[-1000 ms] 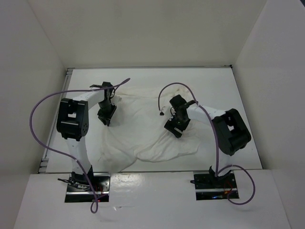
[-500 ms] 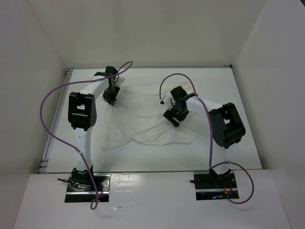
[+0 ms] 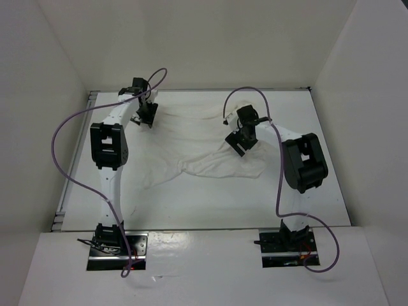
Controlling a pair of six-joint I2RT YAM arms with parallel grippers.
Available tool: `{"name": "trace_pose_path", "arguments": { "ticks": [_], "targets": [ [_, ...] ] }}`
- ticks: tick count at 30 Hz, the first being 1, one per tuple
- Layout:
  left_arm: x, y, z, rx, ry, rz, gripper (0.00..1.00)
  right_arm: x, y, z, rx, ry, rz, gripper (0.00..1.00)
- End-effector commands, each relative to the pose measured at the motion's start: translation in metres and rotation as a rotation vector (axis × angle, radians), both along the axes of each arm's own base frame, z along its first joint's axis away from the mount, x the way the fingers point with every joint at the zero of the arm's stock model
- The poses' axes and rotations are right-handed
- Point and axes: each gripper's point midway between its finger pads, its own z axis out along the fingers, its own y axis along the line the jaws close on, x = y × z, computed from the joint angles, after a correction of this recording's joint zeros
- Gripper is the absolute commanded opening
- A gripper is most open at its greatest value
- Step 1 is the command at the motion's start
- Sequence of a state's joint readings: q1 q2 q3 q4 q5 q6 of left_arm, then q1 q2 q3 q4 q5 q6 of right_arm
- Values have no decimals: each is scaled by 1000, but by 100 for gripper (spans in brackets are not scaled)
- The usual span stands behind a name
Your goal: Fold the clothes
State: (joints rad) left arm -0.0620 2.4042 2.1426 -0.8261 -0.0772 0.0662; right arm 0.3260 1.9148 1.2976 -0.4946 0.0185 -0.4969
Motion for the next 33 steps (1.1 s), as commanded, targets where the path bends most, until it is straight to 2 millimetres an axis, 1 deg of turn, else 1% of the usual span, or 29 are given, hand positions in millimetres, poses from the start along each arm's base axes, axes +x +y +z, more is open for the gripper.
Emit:
{"name": "trace_pose_path", "arguments": {
  "ticks": [1, 2, 3, 4, 5, 6, 7, 8, 9, 10, 11, 12, 13, 14, 15, 16, 17, 18, 19, 20, 22, 23, 25, 26, 27, 28, 29, 33],
  "targets": [
    [-1, 9, 64, -68, -107, 35, 67, 10, 11, 59, 64, -128, 9, 83],
    [-6, 6, 77, -87, -123, 36, 76, 1, 7, 62, 62, -121, 9, 83],
    [-22, 15, 98, -105, -142, 50, 80, -2, 8, 90, 90, -174, 15, 83],
    [-34, 11, 107, -154, -137, 62, 84, -10, 8, 94, 105, -179, 13, 83],
    [-45, 11, 113, -183, -138, 67, 85, -16, 6, 103, 110, -195, 13, 83],
    [-63, 14, 138, -212, -170, 69, 85, -21, 4, 128, 131, -256, 14, 83],
    [-89, 5, 118, -255, -93, 68, 85, -29, 8, 134, 149, -262, 22, 85],
    [-104, 8, 114, -266, -72, 77, 85, -36, 5, 137, 153, -271, 22, 85],
    [-120, 7, 121, -266, -79, 76, 83, -40, 3, 144, 160, -291, 23, 86],
    [-144, 6, 97, -267, -1, 87, 80, -50, 0, 155, 170, -322, 24, 86],
    [-158, 5, 94, -262, 19, 77, 76, -53, -5, 155, 173, -334, 15, 86],
    [-167, 3, 86, -272, 46, 77, 72, -55, -5, 163, 180, -357, 16, 86],
    [-179, 3, 75, -268, 91, 70, 68, -60, -7, 167, 188, -381, 16, 87],
    [-193, -2, 65, -294, 131, 65, 58, -63, -10, 167, 195, -384, 12, 87],
    [-198, -2, 60, -290, 148, 54, 54, -65, -11, 160, 189, -368, 11, 87],
    [-202, -2, 58, -290, 156, 55, 50, -65, -11, 167, 197, -391, 12, 87],
    [-206, -4, 52, -297, 167, 43, 44, -67, -11, 163, 200, -380, 3, 87],
    [-206, -6, 52, -310, 167, 38, 40, -67, -10, 163, 207, -377, 9, 87],
    [-206, -8, 49, -320, 178, 27, 37, -69, -10, 159, 204, -367, 9, 87],
    [-209, -10, 44, -331, 198, 26, 34, -69, -10, 159, 204, -367, 9, 87],
    [-208, -12, 35, -343, 221, 27, 30, -69, -10, 158, 209, -365, 1, 87],
    [-206, -12, 29, -343, 232, 28, 30, -70, -10, 159, 212, -374, 2, 87],
    [-207, -12, 24, -344, 238, 29, 30, -70, -10, 163, 216, -384, 2, 87],
    [-203, -13, 20, -352, 233, 26, 34, -73, -11, 162, 216, -384, 2, 87],
    [-207, -17, 15, -372, 257, 24, 36, -74, -12, 161, 218, -391, 2, 87],
    [-204, -19, 15, -383, 247, 18, 38, -74, -12, 161, 218, -391, 2, 87],
    [-206, -20, 8, -394, 272, 21, 39, -74, -12, 159, 218, -391, 2, 87],
    [-204, -23, -5, -408, 295, 21, 40, -76, -12, 155, 221, -381, -5, 87]
  ]
}}
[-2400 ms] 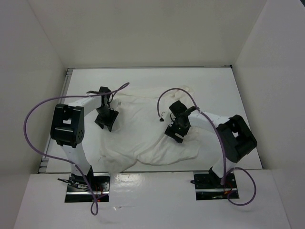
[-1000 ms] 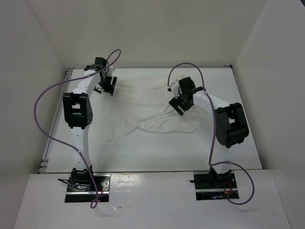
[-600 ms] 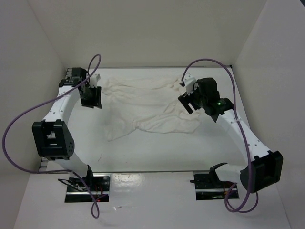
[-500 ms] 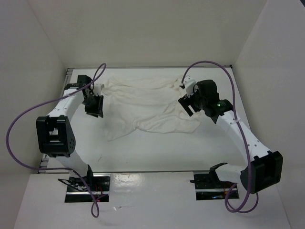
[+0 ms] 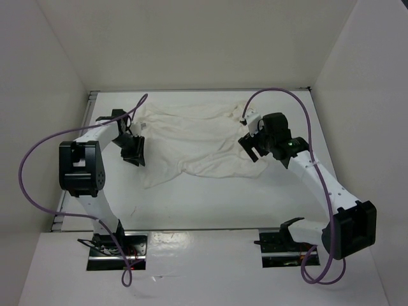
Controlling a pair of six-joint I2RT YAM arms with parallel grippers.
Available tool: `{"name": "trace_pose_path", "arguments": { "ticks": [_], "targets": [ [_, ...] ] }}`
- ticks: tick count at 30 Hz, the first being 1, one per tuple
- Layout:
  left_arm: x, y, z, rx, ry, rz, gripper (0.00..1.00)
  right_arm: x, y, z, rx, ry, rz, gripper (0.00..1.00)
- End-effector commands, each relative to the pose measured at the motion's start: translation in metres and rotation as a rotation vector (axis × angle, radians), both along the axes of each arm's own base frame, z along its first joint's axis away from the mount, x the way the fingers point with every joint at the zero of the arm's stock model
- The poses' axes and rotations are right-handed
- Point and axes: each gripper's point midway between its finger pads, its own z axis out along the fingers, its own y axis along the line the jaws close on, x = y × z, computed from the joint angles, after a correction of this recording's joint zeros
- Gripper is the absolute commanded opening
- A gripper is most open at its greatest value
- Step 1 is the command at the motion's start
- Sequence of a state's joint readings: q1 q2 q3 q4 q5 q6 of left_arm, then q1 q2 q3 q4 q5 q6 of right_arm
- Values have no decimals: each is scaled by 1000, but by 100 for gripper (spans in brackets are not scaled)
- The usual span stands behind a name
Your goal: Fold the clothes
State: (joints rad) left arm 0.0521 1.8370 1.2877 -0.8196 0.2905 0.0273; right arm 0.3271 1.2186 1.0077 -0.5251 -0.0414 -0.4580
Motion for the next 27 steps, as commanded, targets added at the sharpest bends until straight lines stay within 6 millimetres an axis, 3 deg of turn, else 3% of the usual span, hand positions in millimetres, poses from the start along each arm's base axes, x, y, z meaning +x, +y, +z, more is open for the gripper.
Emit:
{"name": "trace_pose_path", "arguments": {
  "ticks": [1, 10, 27],
  "targets": [
    [3, -5, -10, -34, 6, -19, 40, 3, 2, 12, 34, -47, -10, 87],
    [8, 0, -31, -9, 30, 2, 40, 2, 6, 12, 49, -42, 8, 87],
    [23, -2, -31, -20, 11, 26, 36, -1, 6, 2, 49, -23, 15, 87]
  ]
}}
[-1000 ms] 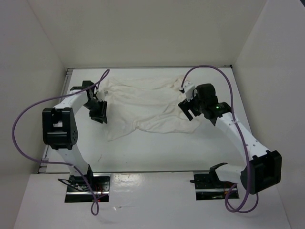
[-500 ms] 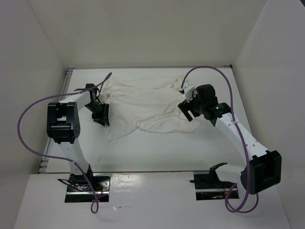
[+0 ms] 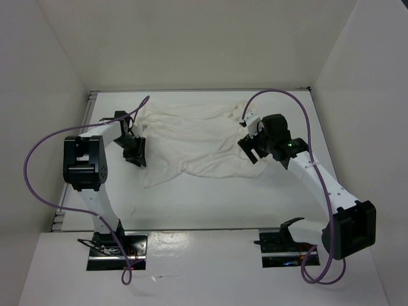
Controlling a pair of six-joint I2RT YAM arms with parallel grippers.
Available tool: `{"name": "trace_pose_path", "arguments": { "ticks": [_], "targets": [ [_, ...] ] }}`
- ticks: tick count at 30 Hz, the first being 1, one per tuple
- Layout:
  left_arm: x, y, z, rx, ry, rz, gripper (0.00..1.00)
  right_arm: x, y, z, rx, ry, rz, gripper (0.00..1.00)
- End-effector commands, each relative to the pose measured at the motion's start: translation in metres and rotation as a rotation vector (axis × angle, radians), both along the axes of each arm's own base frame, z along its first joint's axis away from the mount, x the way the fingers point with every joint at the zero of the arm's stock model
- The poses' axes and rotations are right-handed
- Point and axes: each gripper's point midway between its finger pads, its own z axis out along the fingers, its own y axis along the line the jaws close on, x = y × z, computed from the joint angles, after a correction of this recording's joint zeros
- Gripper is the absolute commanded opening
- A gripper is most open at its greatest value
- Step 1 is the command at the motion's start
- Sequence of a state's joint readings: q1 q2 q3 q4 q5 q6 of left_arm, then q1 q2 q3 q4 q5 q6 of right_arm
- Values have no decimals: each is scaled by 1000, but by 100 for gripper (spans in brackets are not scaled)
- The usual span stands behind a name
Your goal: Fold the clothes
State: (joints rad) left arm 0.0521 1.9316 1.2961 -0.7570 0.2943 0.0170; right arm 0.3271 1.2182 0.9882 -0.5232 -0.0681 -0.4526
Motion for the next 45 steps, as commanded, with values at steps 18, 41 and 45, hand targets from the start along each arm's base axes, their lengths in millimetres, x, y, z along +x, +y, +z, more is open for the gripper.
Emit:
{"name": "trace_pose_path", "arguments": {
  "ticks": [18, 41, 45],
  "targets": [
    [17, -6, 12, -43, -50, 4, 31, 3, 3, 9, 34, -46, -2, 87],
    [10, -5, 51, -34, -134, -41, 10, 11, 3, -25, -29, 37, 31, 87],
    [7, -4, 59, -22, -153, -48, 10, 25, 5, -53, -64, 95, 30, 87]
  ]
}}
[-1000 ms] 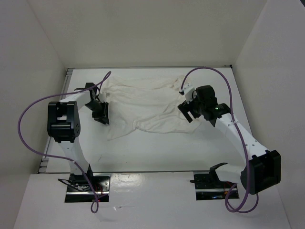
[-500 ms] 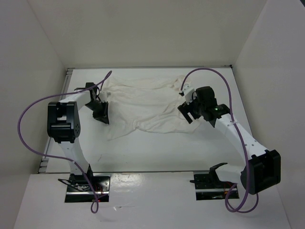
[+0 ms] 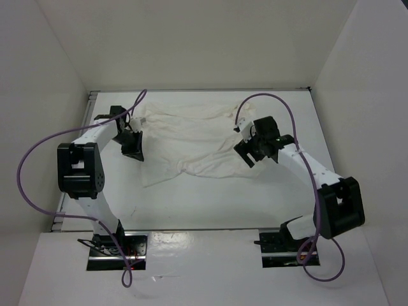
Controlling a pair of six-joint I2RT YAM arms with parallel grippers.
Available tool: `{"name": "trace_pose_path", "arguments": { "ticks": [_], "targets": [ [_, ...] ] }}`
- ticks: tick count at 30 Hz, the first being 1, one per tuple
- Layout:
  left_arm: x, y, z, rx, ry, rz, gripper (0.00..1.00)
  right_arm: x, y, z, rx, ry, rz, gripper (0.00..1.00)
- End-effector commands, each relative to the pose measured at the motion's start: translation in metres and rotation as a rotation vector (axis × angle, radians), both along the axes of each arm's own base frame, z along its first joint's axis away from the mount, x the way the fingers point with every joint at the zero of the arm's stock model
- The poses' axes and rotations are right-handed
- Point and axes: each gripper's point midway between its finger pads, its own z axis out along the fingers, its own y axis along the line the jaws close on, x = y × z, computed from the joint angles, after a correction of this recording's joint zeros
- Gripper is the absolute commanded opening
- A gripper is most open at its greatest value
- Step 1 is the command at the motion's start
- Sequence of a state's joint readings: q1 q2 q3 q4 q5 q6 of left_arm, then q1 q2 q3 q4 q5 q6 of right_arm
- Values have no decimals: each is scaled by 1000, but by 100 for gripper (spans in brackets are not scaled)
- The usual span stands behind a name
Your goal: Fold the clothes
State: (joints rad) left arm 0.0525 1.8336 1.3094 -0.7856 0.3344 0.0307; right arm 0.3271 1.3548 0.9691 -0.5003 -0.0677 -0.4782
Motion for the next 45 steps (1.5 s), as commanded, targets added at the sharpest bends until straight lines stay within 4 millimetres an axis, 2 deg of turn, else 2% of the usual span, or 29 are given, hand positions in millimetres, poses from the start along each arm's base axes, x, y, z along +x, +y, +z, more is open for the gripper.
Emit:
{"name": "trace_pose_path", "arguments": {
  "ticks": [1, 3, 4, 7, 15, 22, 31, 35, 37, 38, 43, 45],
  "targets": [
    [-1, 4, 20, 21, -55, -26, 10, 22, 4, -10, -20, -19, 14, 86],
    [0, 5, 26, 32, -75, -23, 10, 31, 4, -12, -34, -23, 16, 83],
    [0, 7, 25, 44, -74, -21, 10, 31, 4, -24, -45, 9, 16, 79],
    [-2, 11, 31, 67, -87, -24, 10, 40, 9, -31, -40, 25, 24, 74],
    [-5, 15, 38, 90, -93, -37, 10, 60, 19, -18, -17, -11, 32, 74],
    [-7, 15, 40, 94, -98, -54, 10, 67, 23, -36, -24, 35, 38, 74],
    [-9, 18, 42, 108, -103, -68, 10, 71, 45, -46, -37, 50, 94, 74],
    [-11, 18, 45, 108, -103, -68, 10, 78, 48, -47, -35, 43, 94, 74],
    [-11, 19, 44, 119, -105, -75, 10, 76, 50, -56, -50, 62, 98, 74],
    [-11, 19, 44, 119, -105, -75, 10, 79, 51, -53, -52, 51, 105, 74],
    [-11, 19, 47, 120, -114, -74, 10, 79, 49, -71, -71, 85, 100, 74],
    [-13, 20, 47, 121, -108, -83, 11, 81, 50, -68, -68, 76, 100, 74]
  ]
}}
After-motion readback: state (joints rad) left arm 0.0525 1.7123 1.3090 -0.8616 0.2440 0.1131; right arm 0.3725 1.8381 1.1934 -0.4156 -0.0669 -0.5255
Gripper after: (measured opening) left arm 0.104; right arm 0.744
